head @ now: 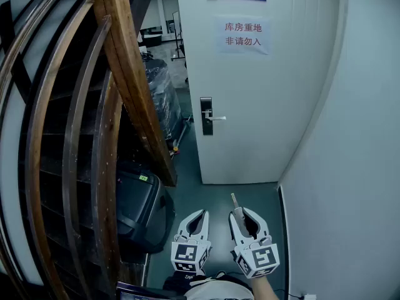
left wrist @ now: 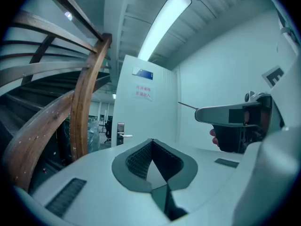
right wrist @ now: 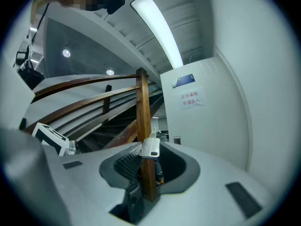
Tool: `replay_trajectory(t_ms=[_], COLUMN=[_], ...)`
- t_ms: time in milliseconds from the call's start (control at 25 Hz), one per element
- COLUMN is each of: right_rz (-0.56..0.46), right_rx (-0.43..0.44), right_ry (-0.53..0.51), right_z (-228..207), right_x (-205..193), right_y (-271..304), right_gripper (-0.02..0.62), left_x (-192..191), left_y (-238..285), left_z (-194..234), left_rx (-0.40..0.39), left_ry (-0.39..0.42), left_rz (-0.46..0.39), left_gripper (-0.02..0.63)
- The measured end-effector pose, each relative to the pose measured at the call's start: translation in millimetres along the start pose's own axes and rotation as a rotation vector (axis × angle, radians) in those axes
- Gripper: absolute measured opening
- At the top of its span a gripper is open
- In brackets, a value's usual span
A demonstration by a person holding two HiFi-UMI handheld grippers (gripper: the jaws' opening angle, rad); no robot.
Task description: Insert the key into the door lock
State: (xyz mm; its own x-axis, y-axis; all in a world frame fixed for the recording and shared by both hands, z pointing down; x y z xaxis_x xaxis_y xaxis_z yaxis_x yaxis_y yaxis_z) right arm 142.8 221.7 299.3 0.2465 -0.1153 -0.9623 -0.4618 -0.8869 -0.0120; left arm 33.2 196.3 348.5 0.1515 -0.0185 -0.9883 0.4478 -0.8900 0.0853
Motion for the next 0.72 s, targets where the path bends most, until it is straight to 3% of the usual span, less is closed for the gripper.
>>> replay_trajectory(t_ms=[400, 720], right_rz=[0.017, 0.031], right_rx=[0.021, 0.053], right_ry=[-0.009, 0.055], right_z=[-9.8, -23.9], right_x=[-3.9, -20.4], right_y=[-2.5, 13.4], right_gripper=[0.121, 0.121], left_x=[-3.7, -20.0], left_y=[6.9, 17.5], left_z=[-13.8, -11.2], left_rx=[0.008, 0.027], left_ry=[-0.006, -0.020], left_rz=[0.009, 0.042], left_gripper=[0.005, 0.005])
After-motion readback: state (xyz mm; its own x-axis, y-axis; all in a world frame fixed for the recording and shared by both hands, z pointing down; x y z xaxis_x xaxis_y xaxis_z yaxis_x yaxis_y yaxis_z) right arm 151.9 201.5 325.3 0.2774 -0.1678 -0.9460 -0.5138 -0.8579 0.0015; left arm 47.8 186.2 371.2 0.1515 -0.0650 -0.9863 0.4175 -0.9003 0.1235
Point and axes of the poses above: the fingertips, and each gripper's own axes: y forward along the fingers, z to its left, x out of its top, the point moved 2 cm from there along -y, backward along the fingers, and after that the axes turned 11 degrees about y, right-handed, at the moved point
